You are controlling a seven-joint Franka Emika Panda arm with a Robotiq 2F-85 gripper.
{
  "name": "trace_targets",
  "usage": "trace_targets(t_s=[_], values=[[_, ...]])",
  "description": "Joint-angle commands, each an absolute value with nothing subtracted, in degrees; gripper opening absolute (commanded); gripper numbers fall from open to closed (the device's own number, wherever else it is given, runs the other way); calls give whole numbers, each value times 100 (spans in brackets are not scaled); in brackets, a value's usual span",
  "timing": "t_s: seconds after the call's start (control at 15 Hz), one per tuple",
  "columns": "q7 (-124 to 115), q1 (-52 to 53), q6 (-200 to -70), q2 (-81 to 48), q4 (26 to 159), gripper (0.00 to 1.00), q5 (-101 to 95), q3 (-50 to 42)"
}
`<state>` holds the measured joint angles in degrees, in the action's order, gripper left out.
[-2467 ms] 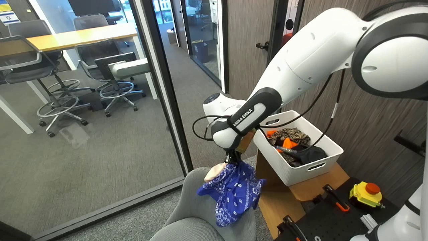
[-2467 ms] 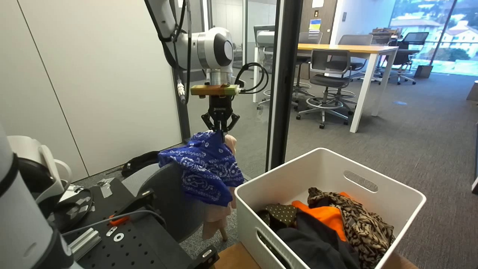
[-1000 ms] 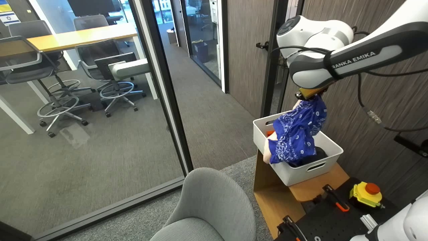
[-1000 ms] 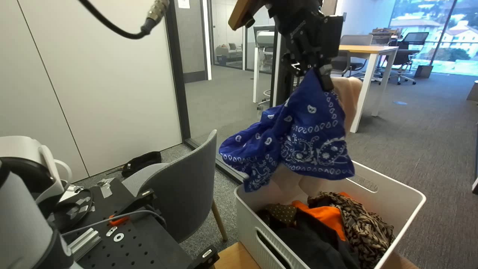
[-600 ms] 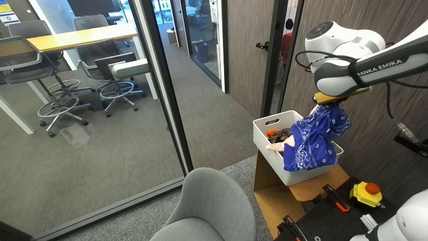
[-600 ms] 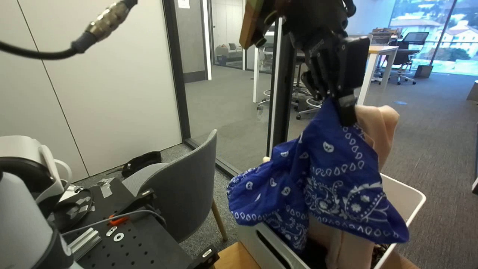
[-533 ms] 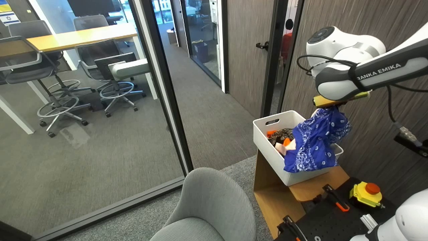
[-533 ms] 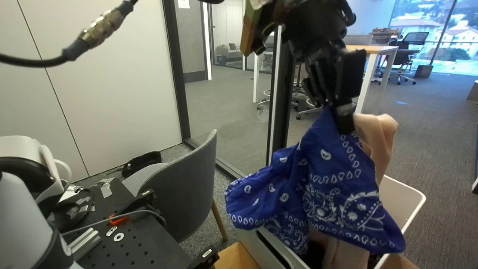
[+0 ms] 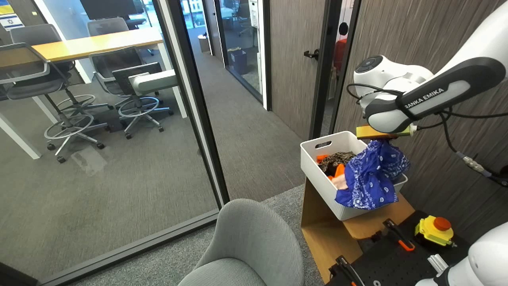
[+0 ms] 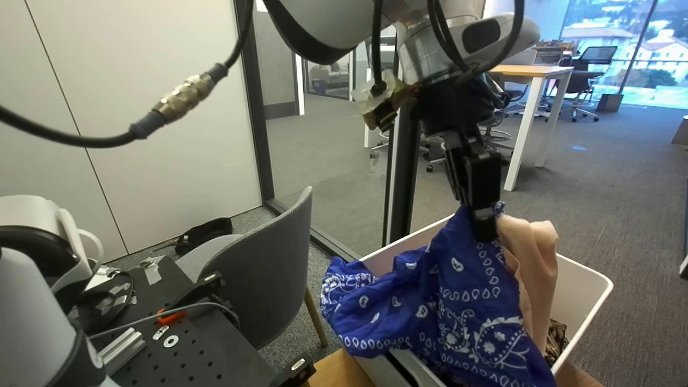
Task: Remove the clothes from the chair and put them in the basket
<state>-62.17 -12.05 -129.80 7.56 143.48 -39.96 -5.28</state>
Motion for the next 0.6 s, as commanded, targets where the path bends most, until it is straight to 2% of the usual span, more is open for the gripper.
trace_targets(t_s=[0.0, 0.27, 0.33, 0.4, 0.53], values=[[-6464, -1227, -13127, 272, 13900, 7, -4063, -665], [-6482, -1173, -13188, -7, 13668, 6, -3974, -809], [-6401, -1158, -13209, -55, 13634, 36, -3858, -834], [-6333, -1141, -13223, -90, 13618, 39, -3770, -844], [-6166, -1107, -13287, -117, 13628, 52, -3588, -836]])
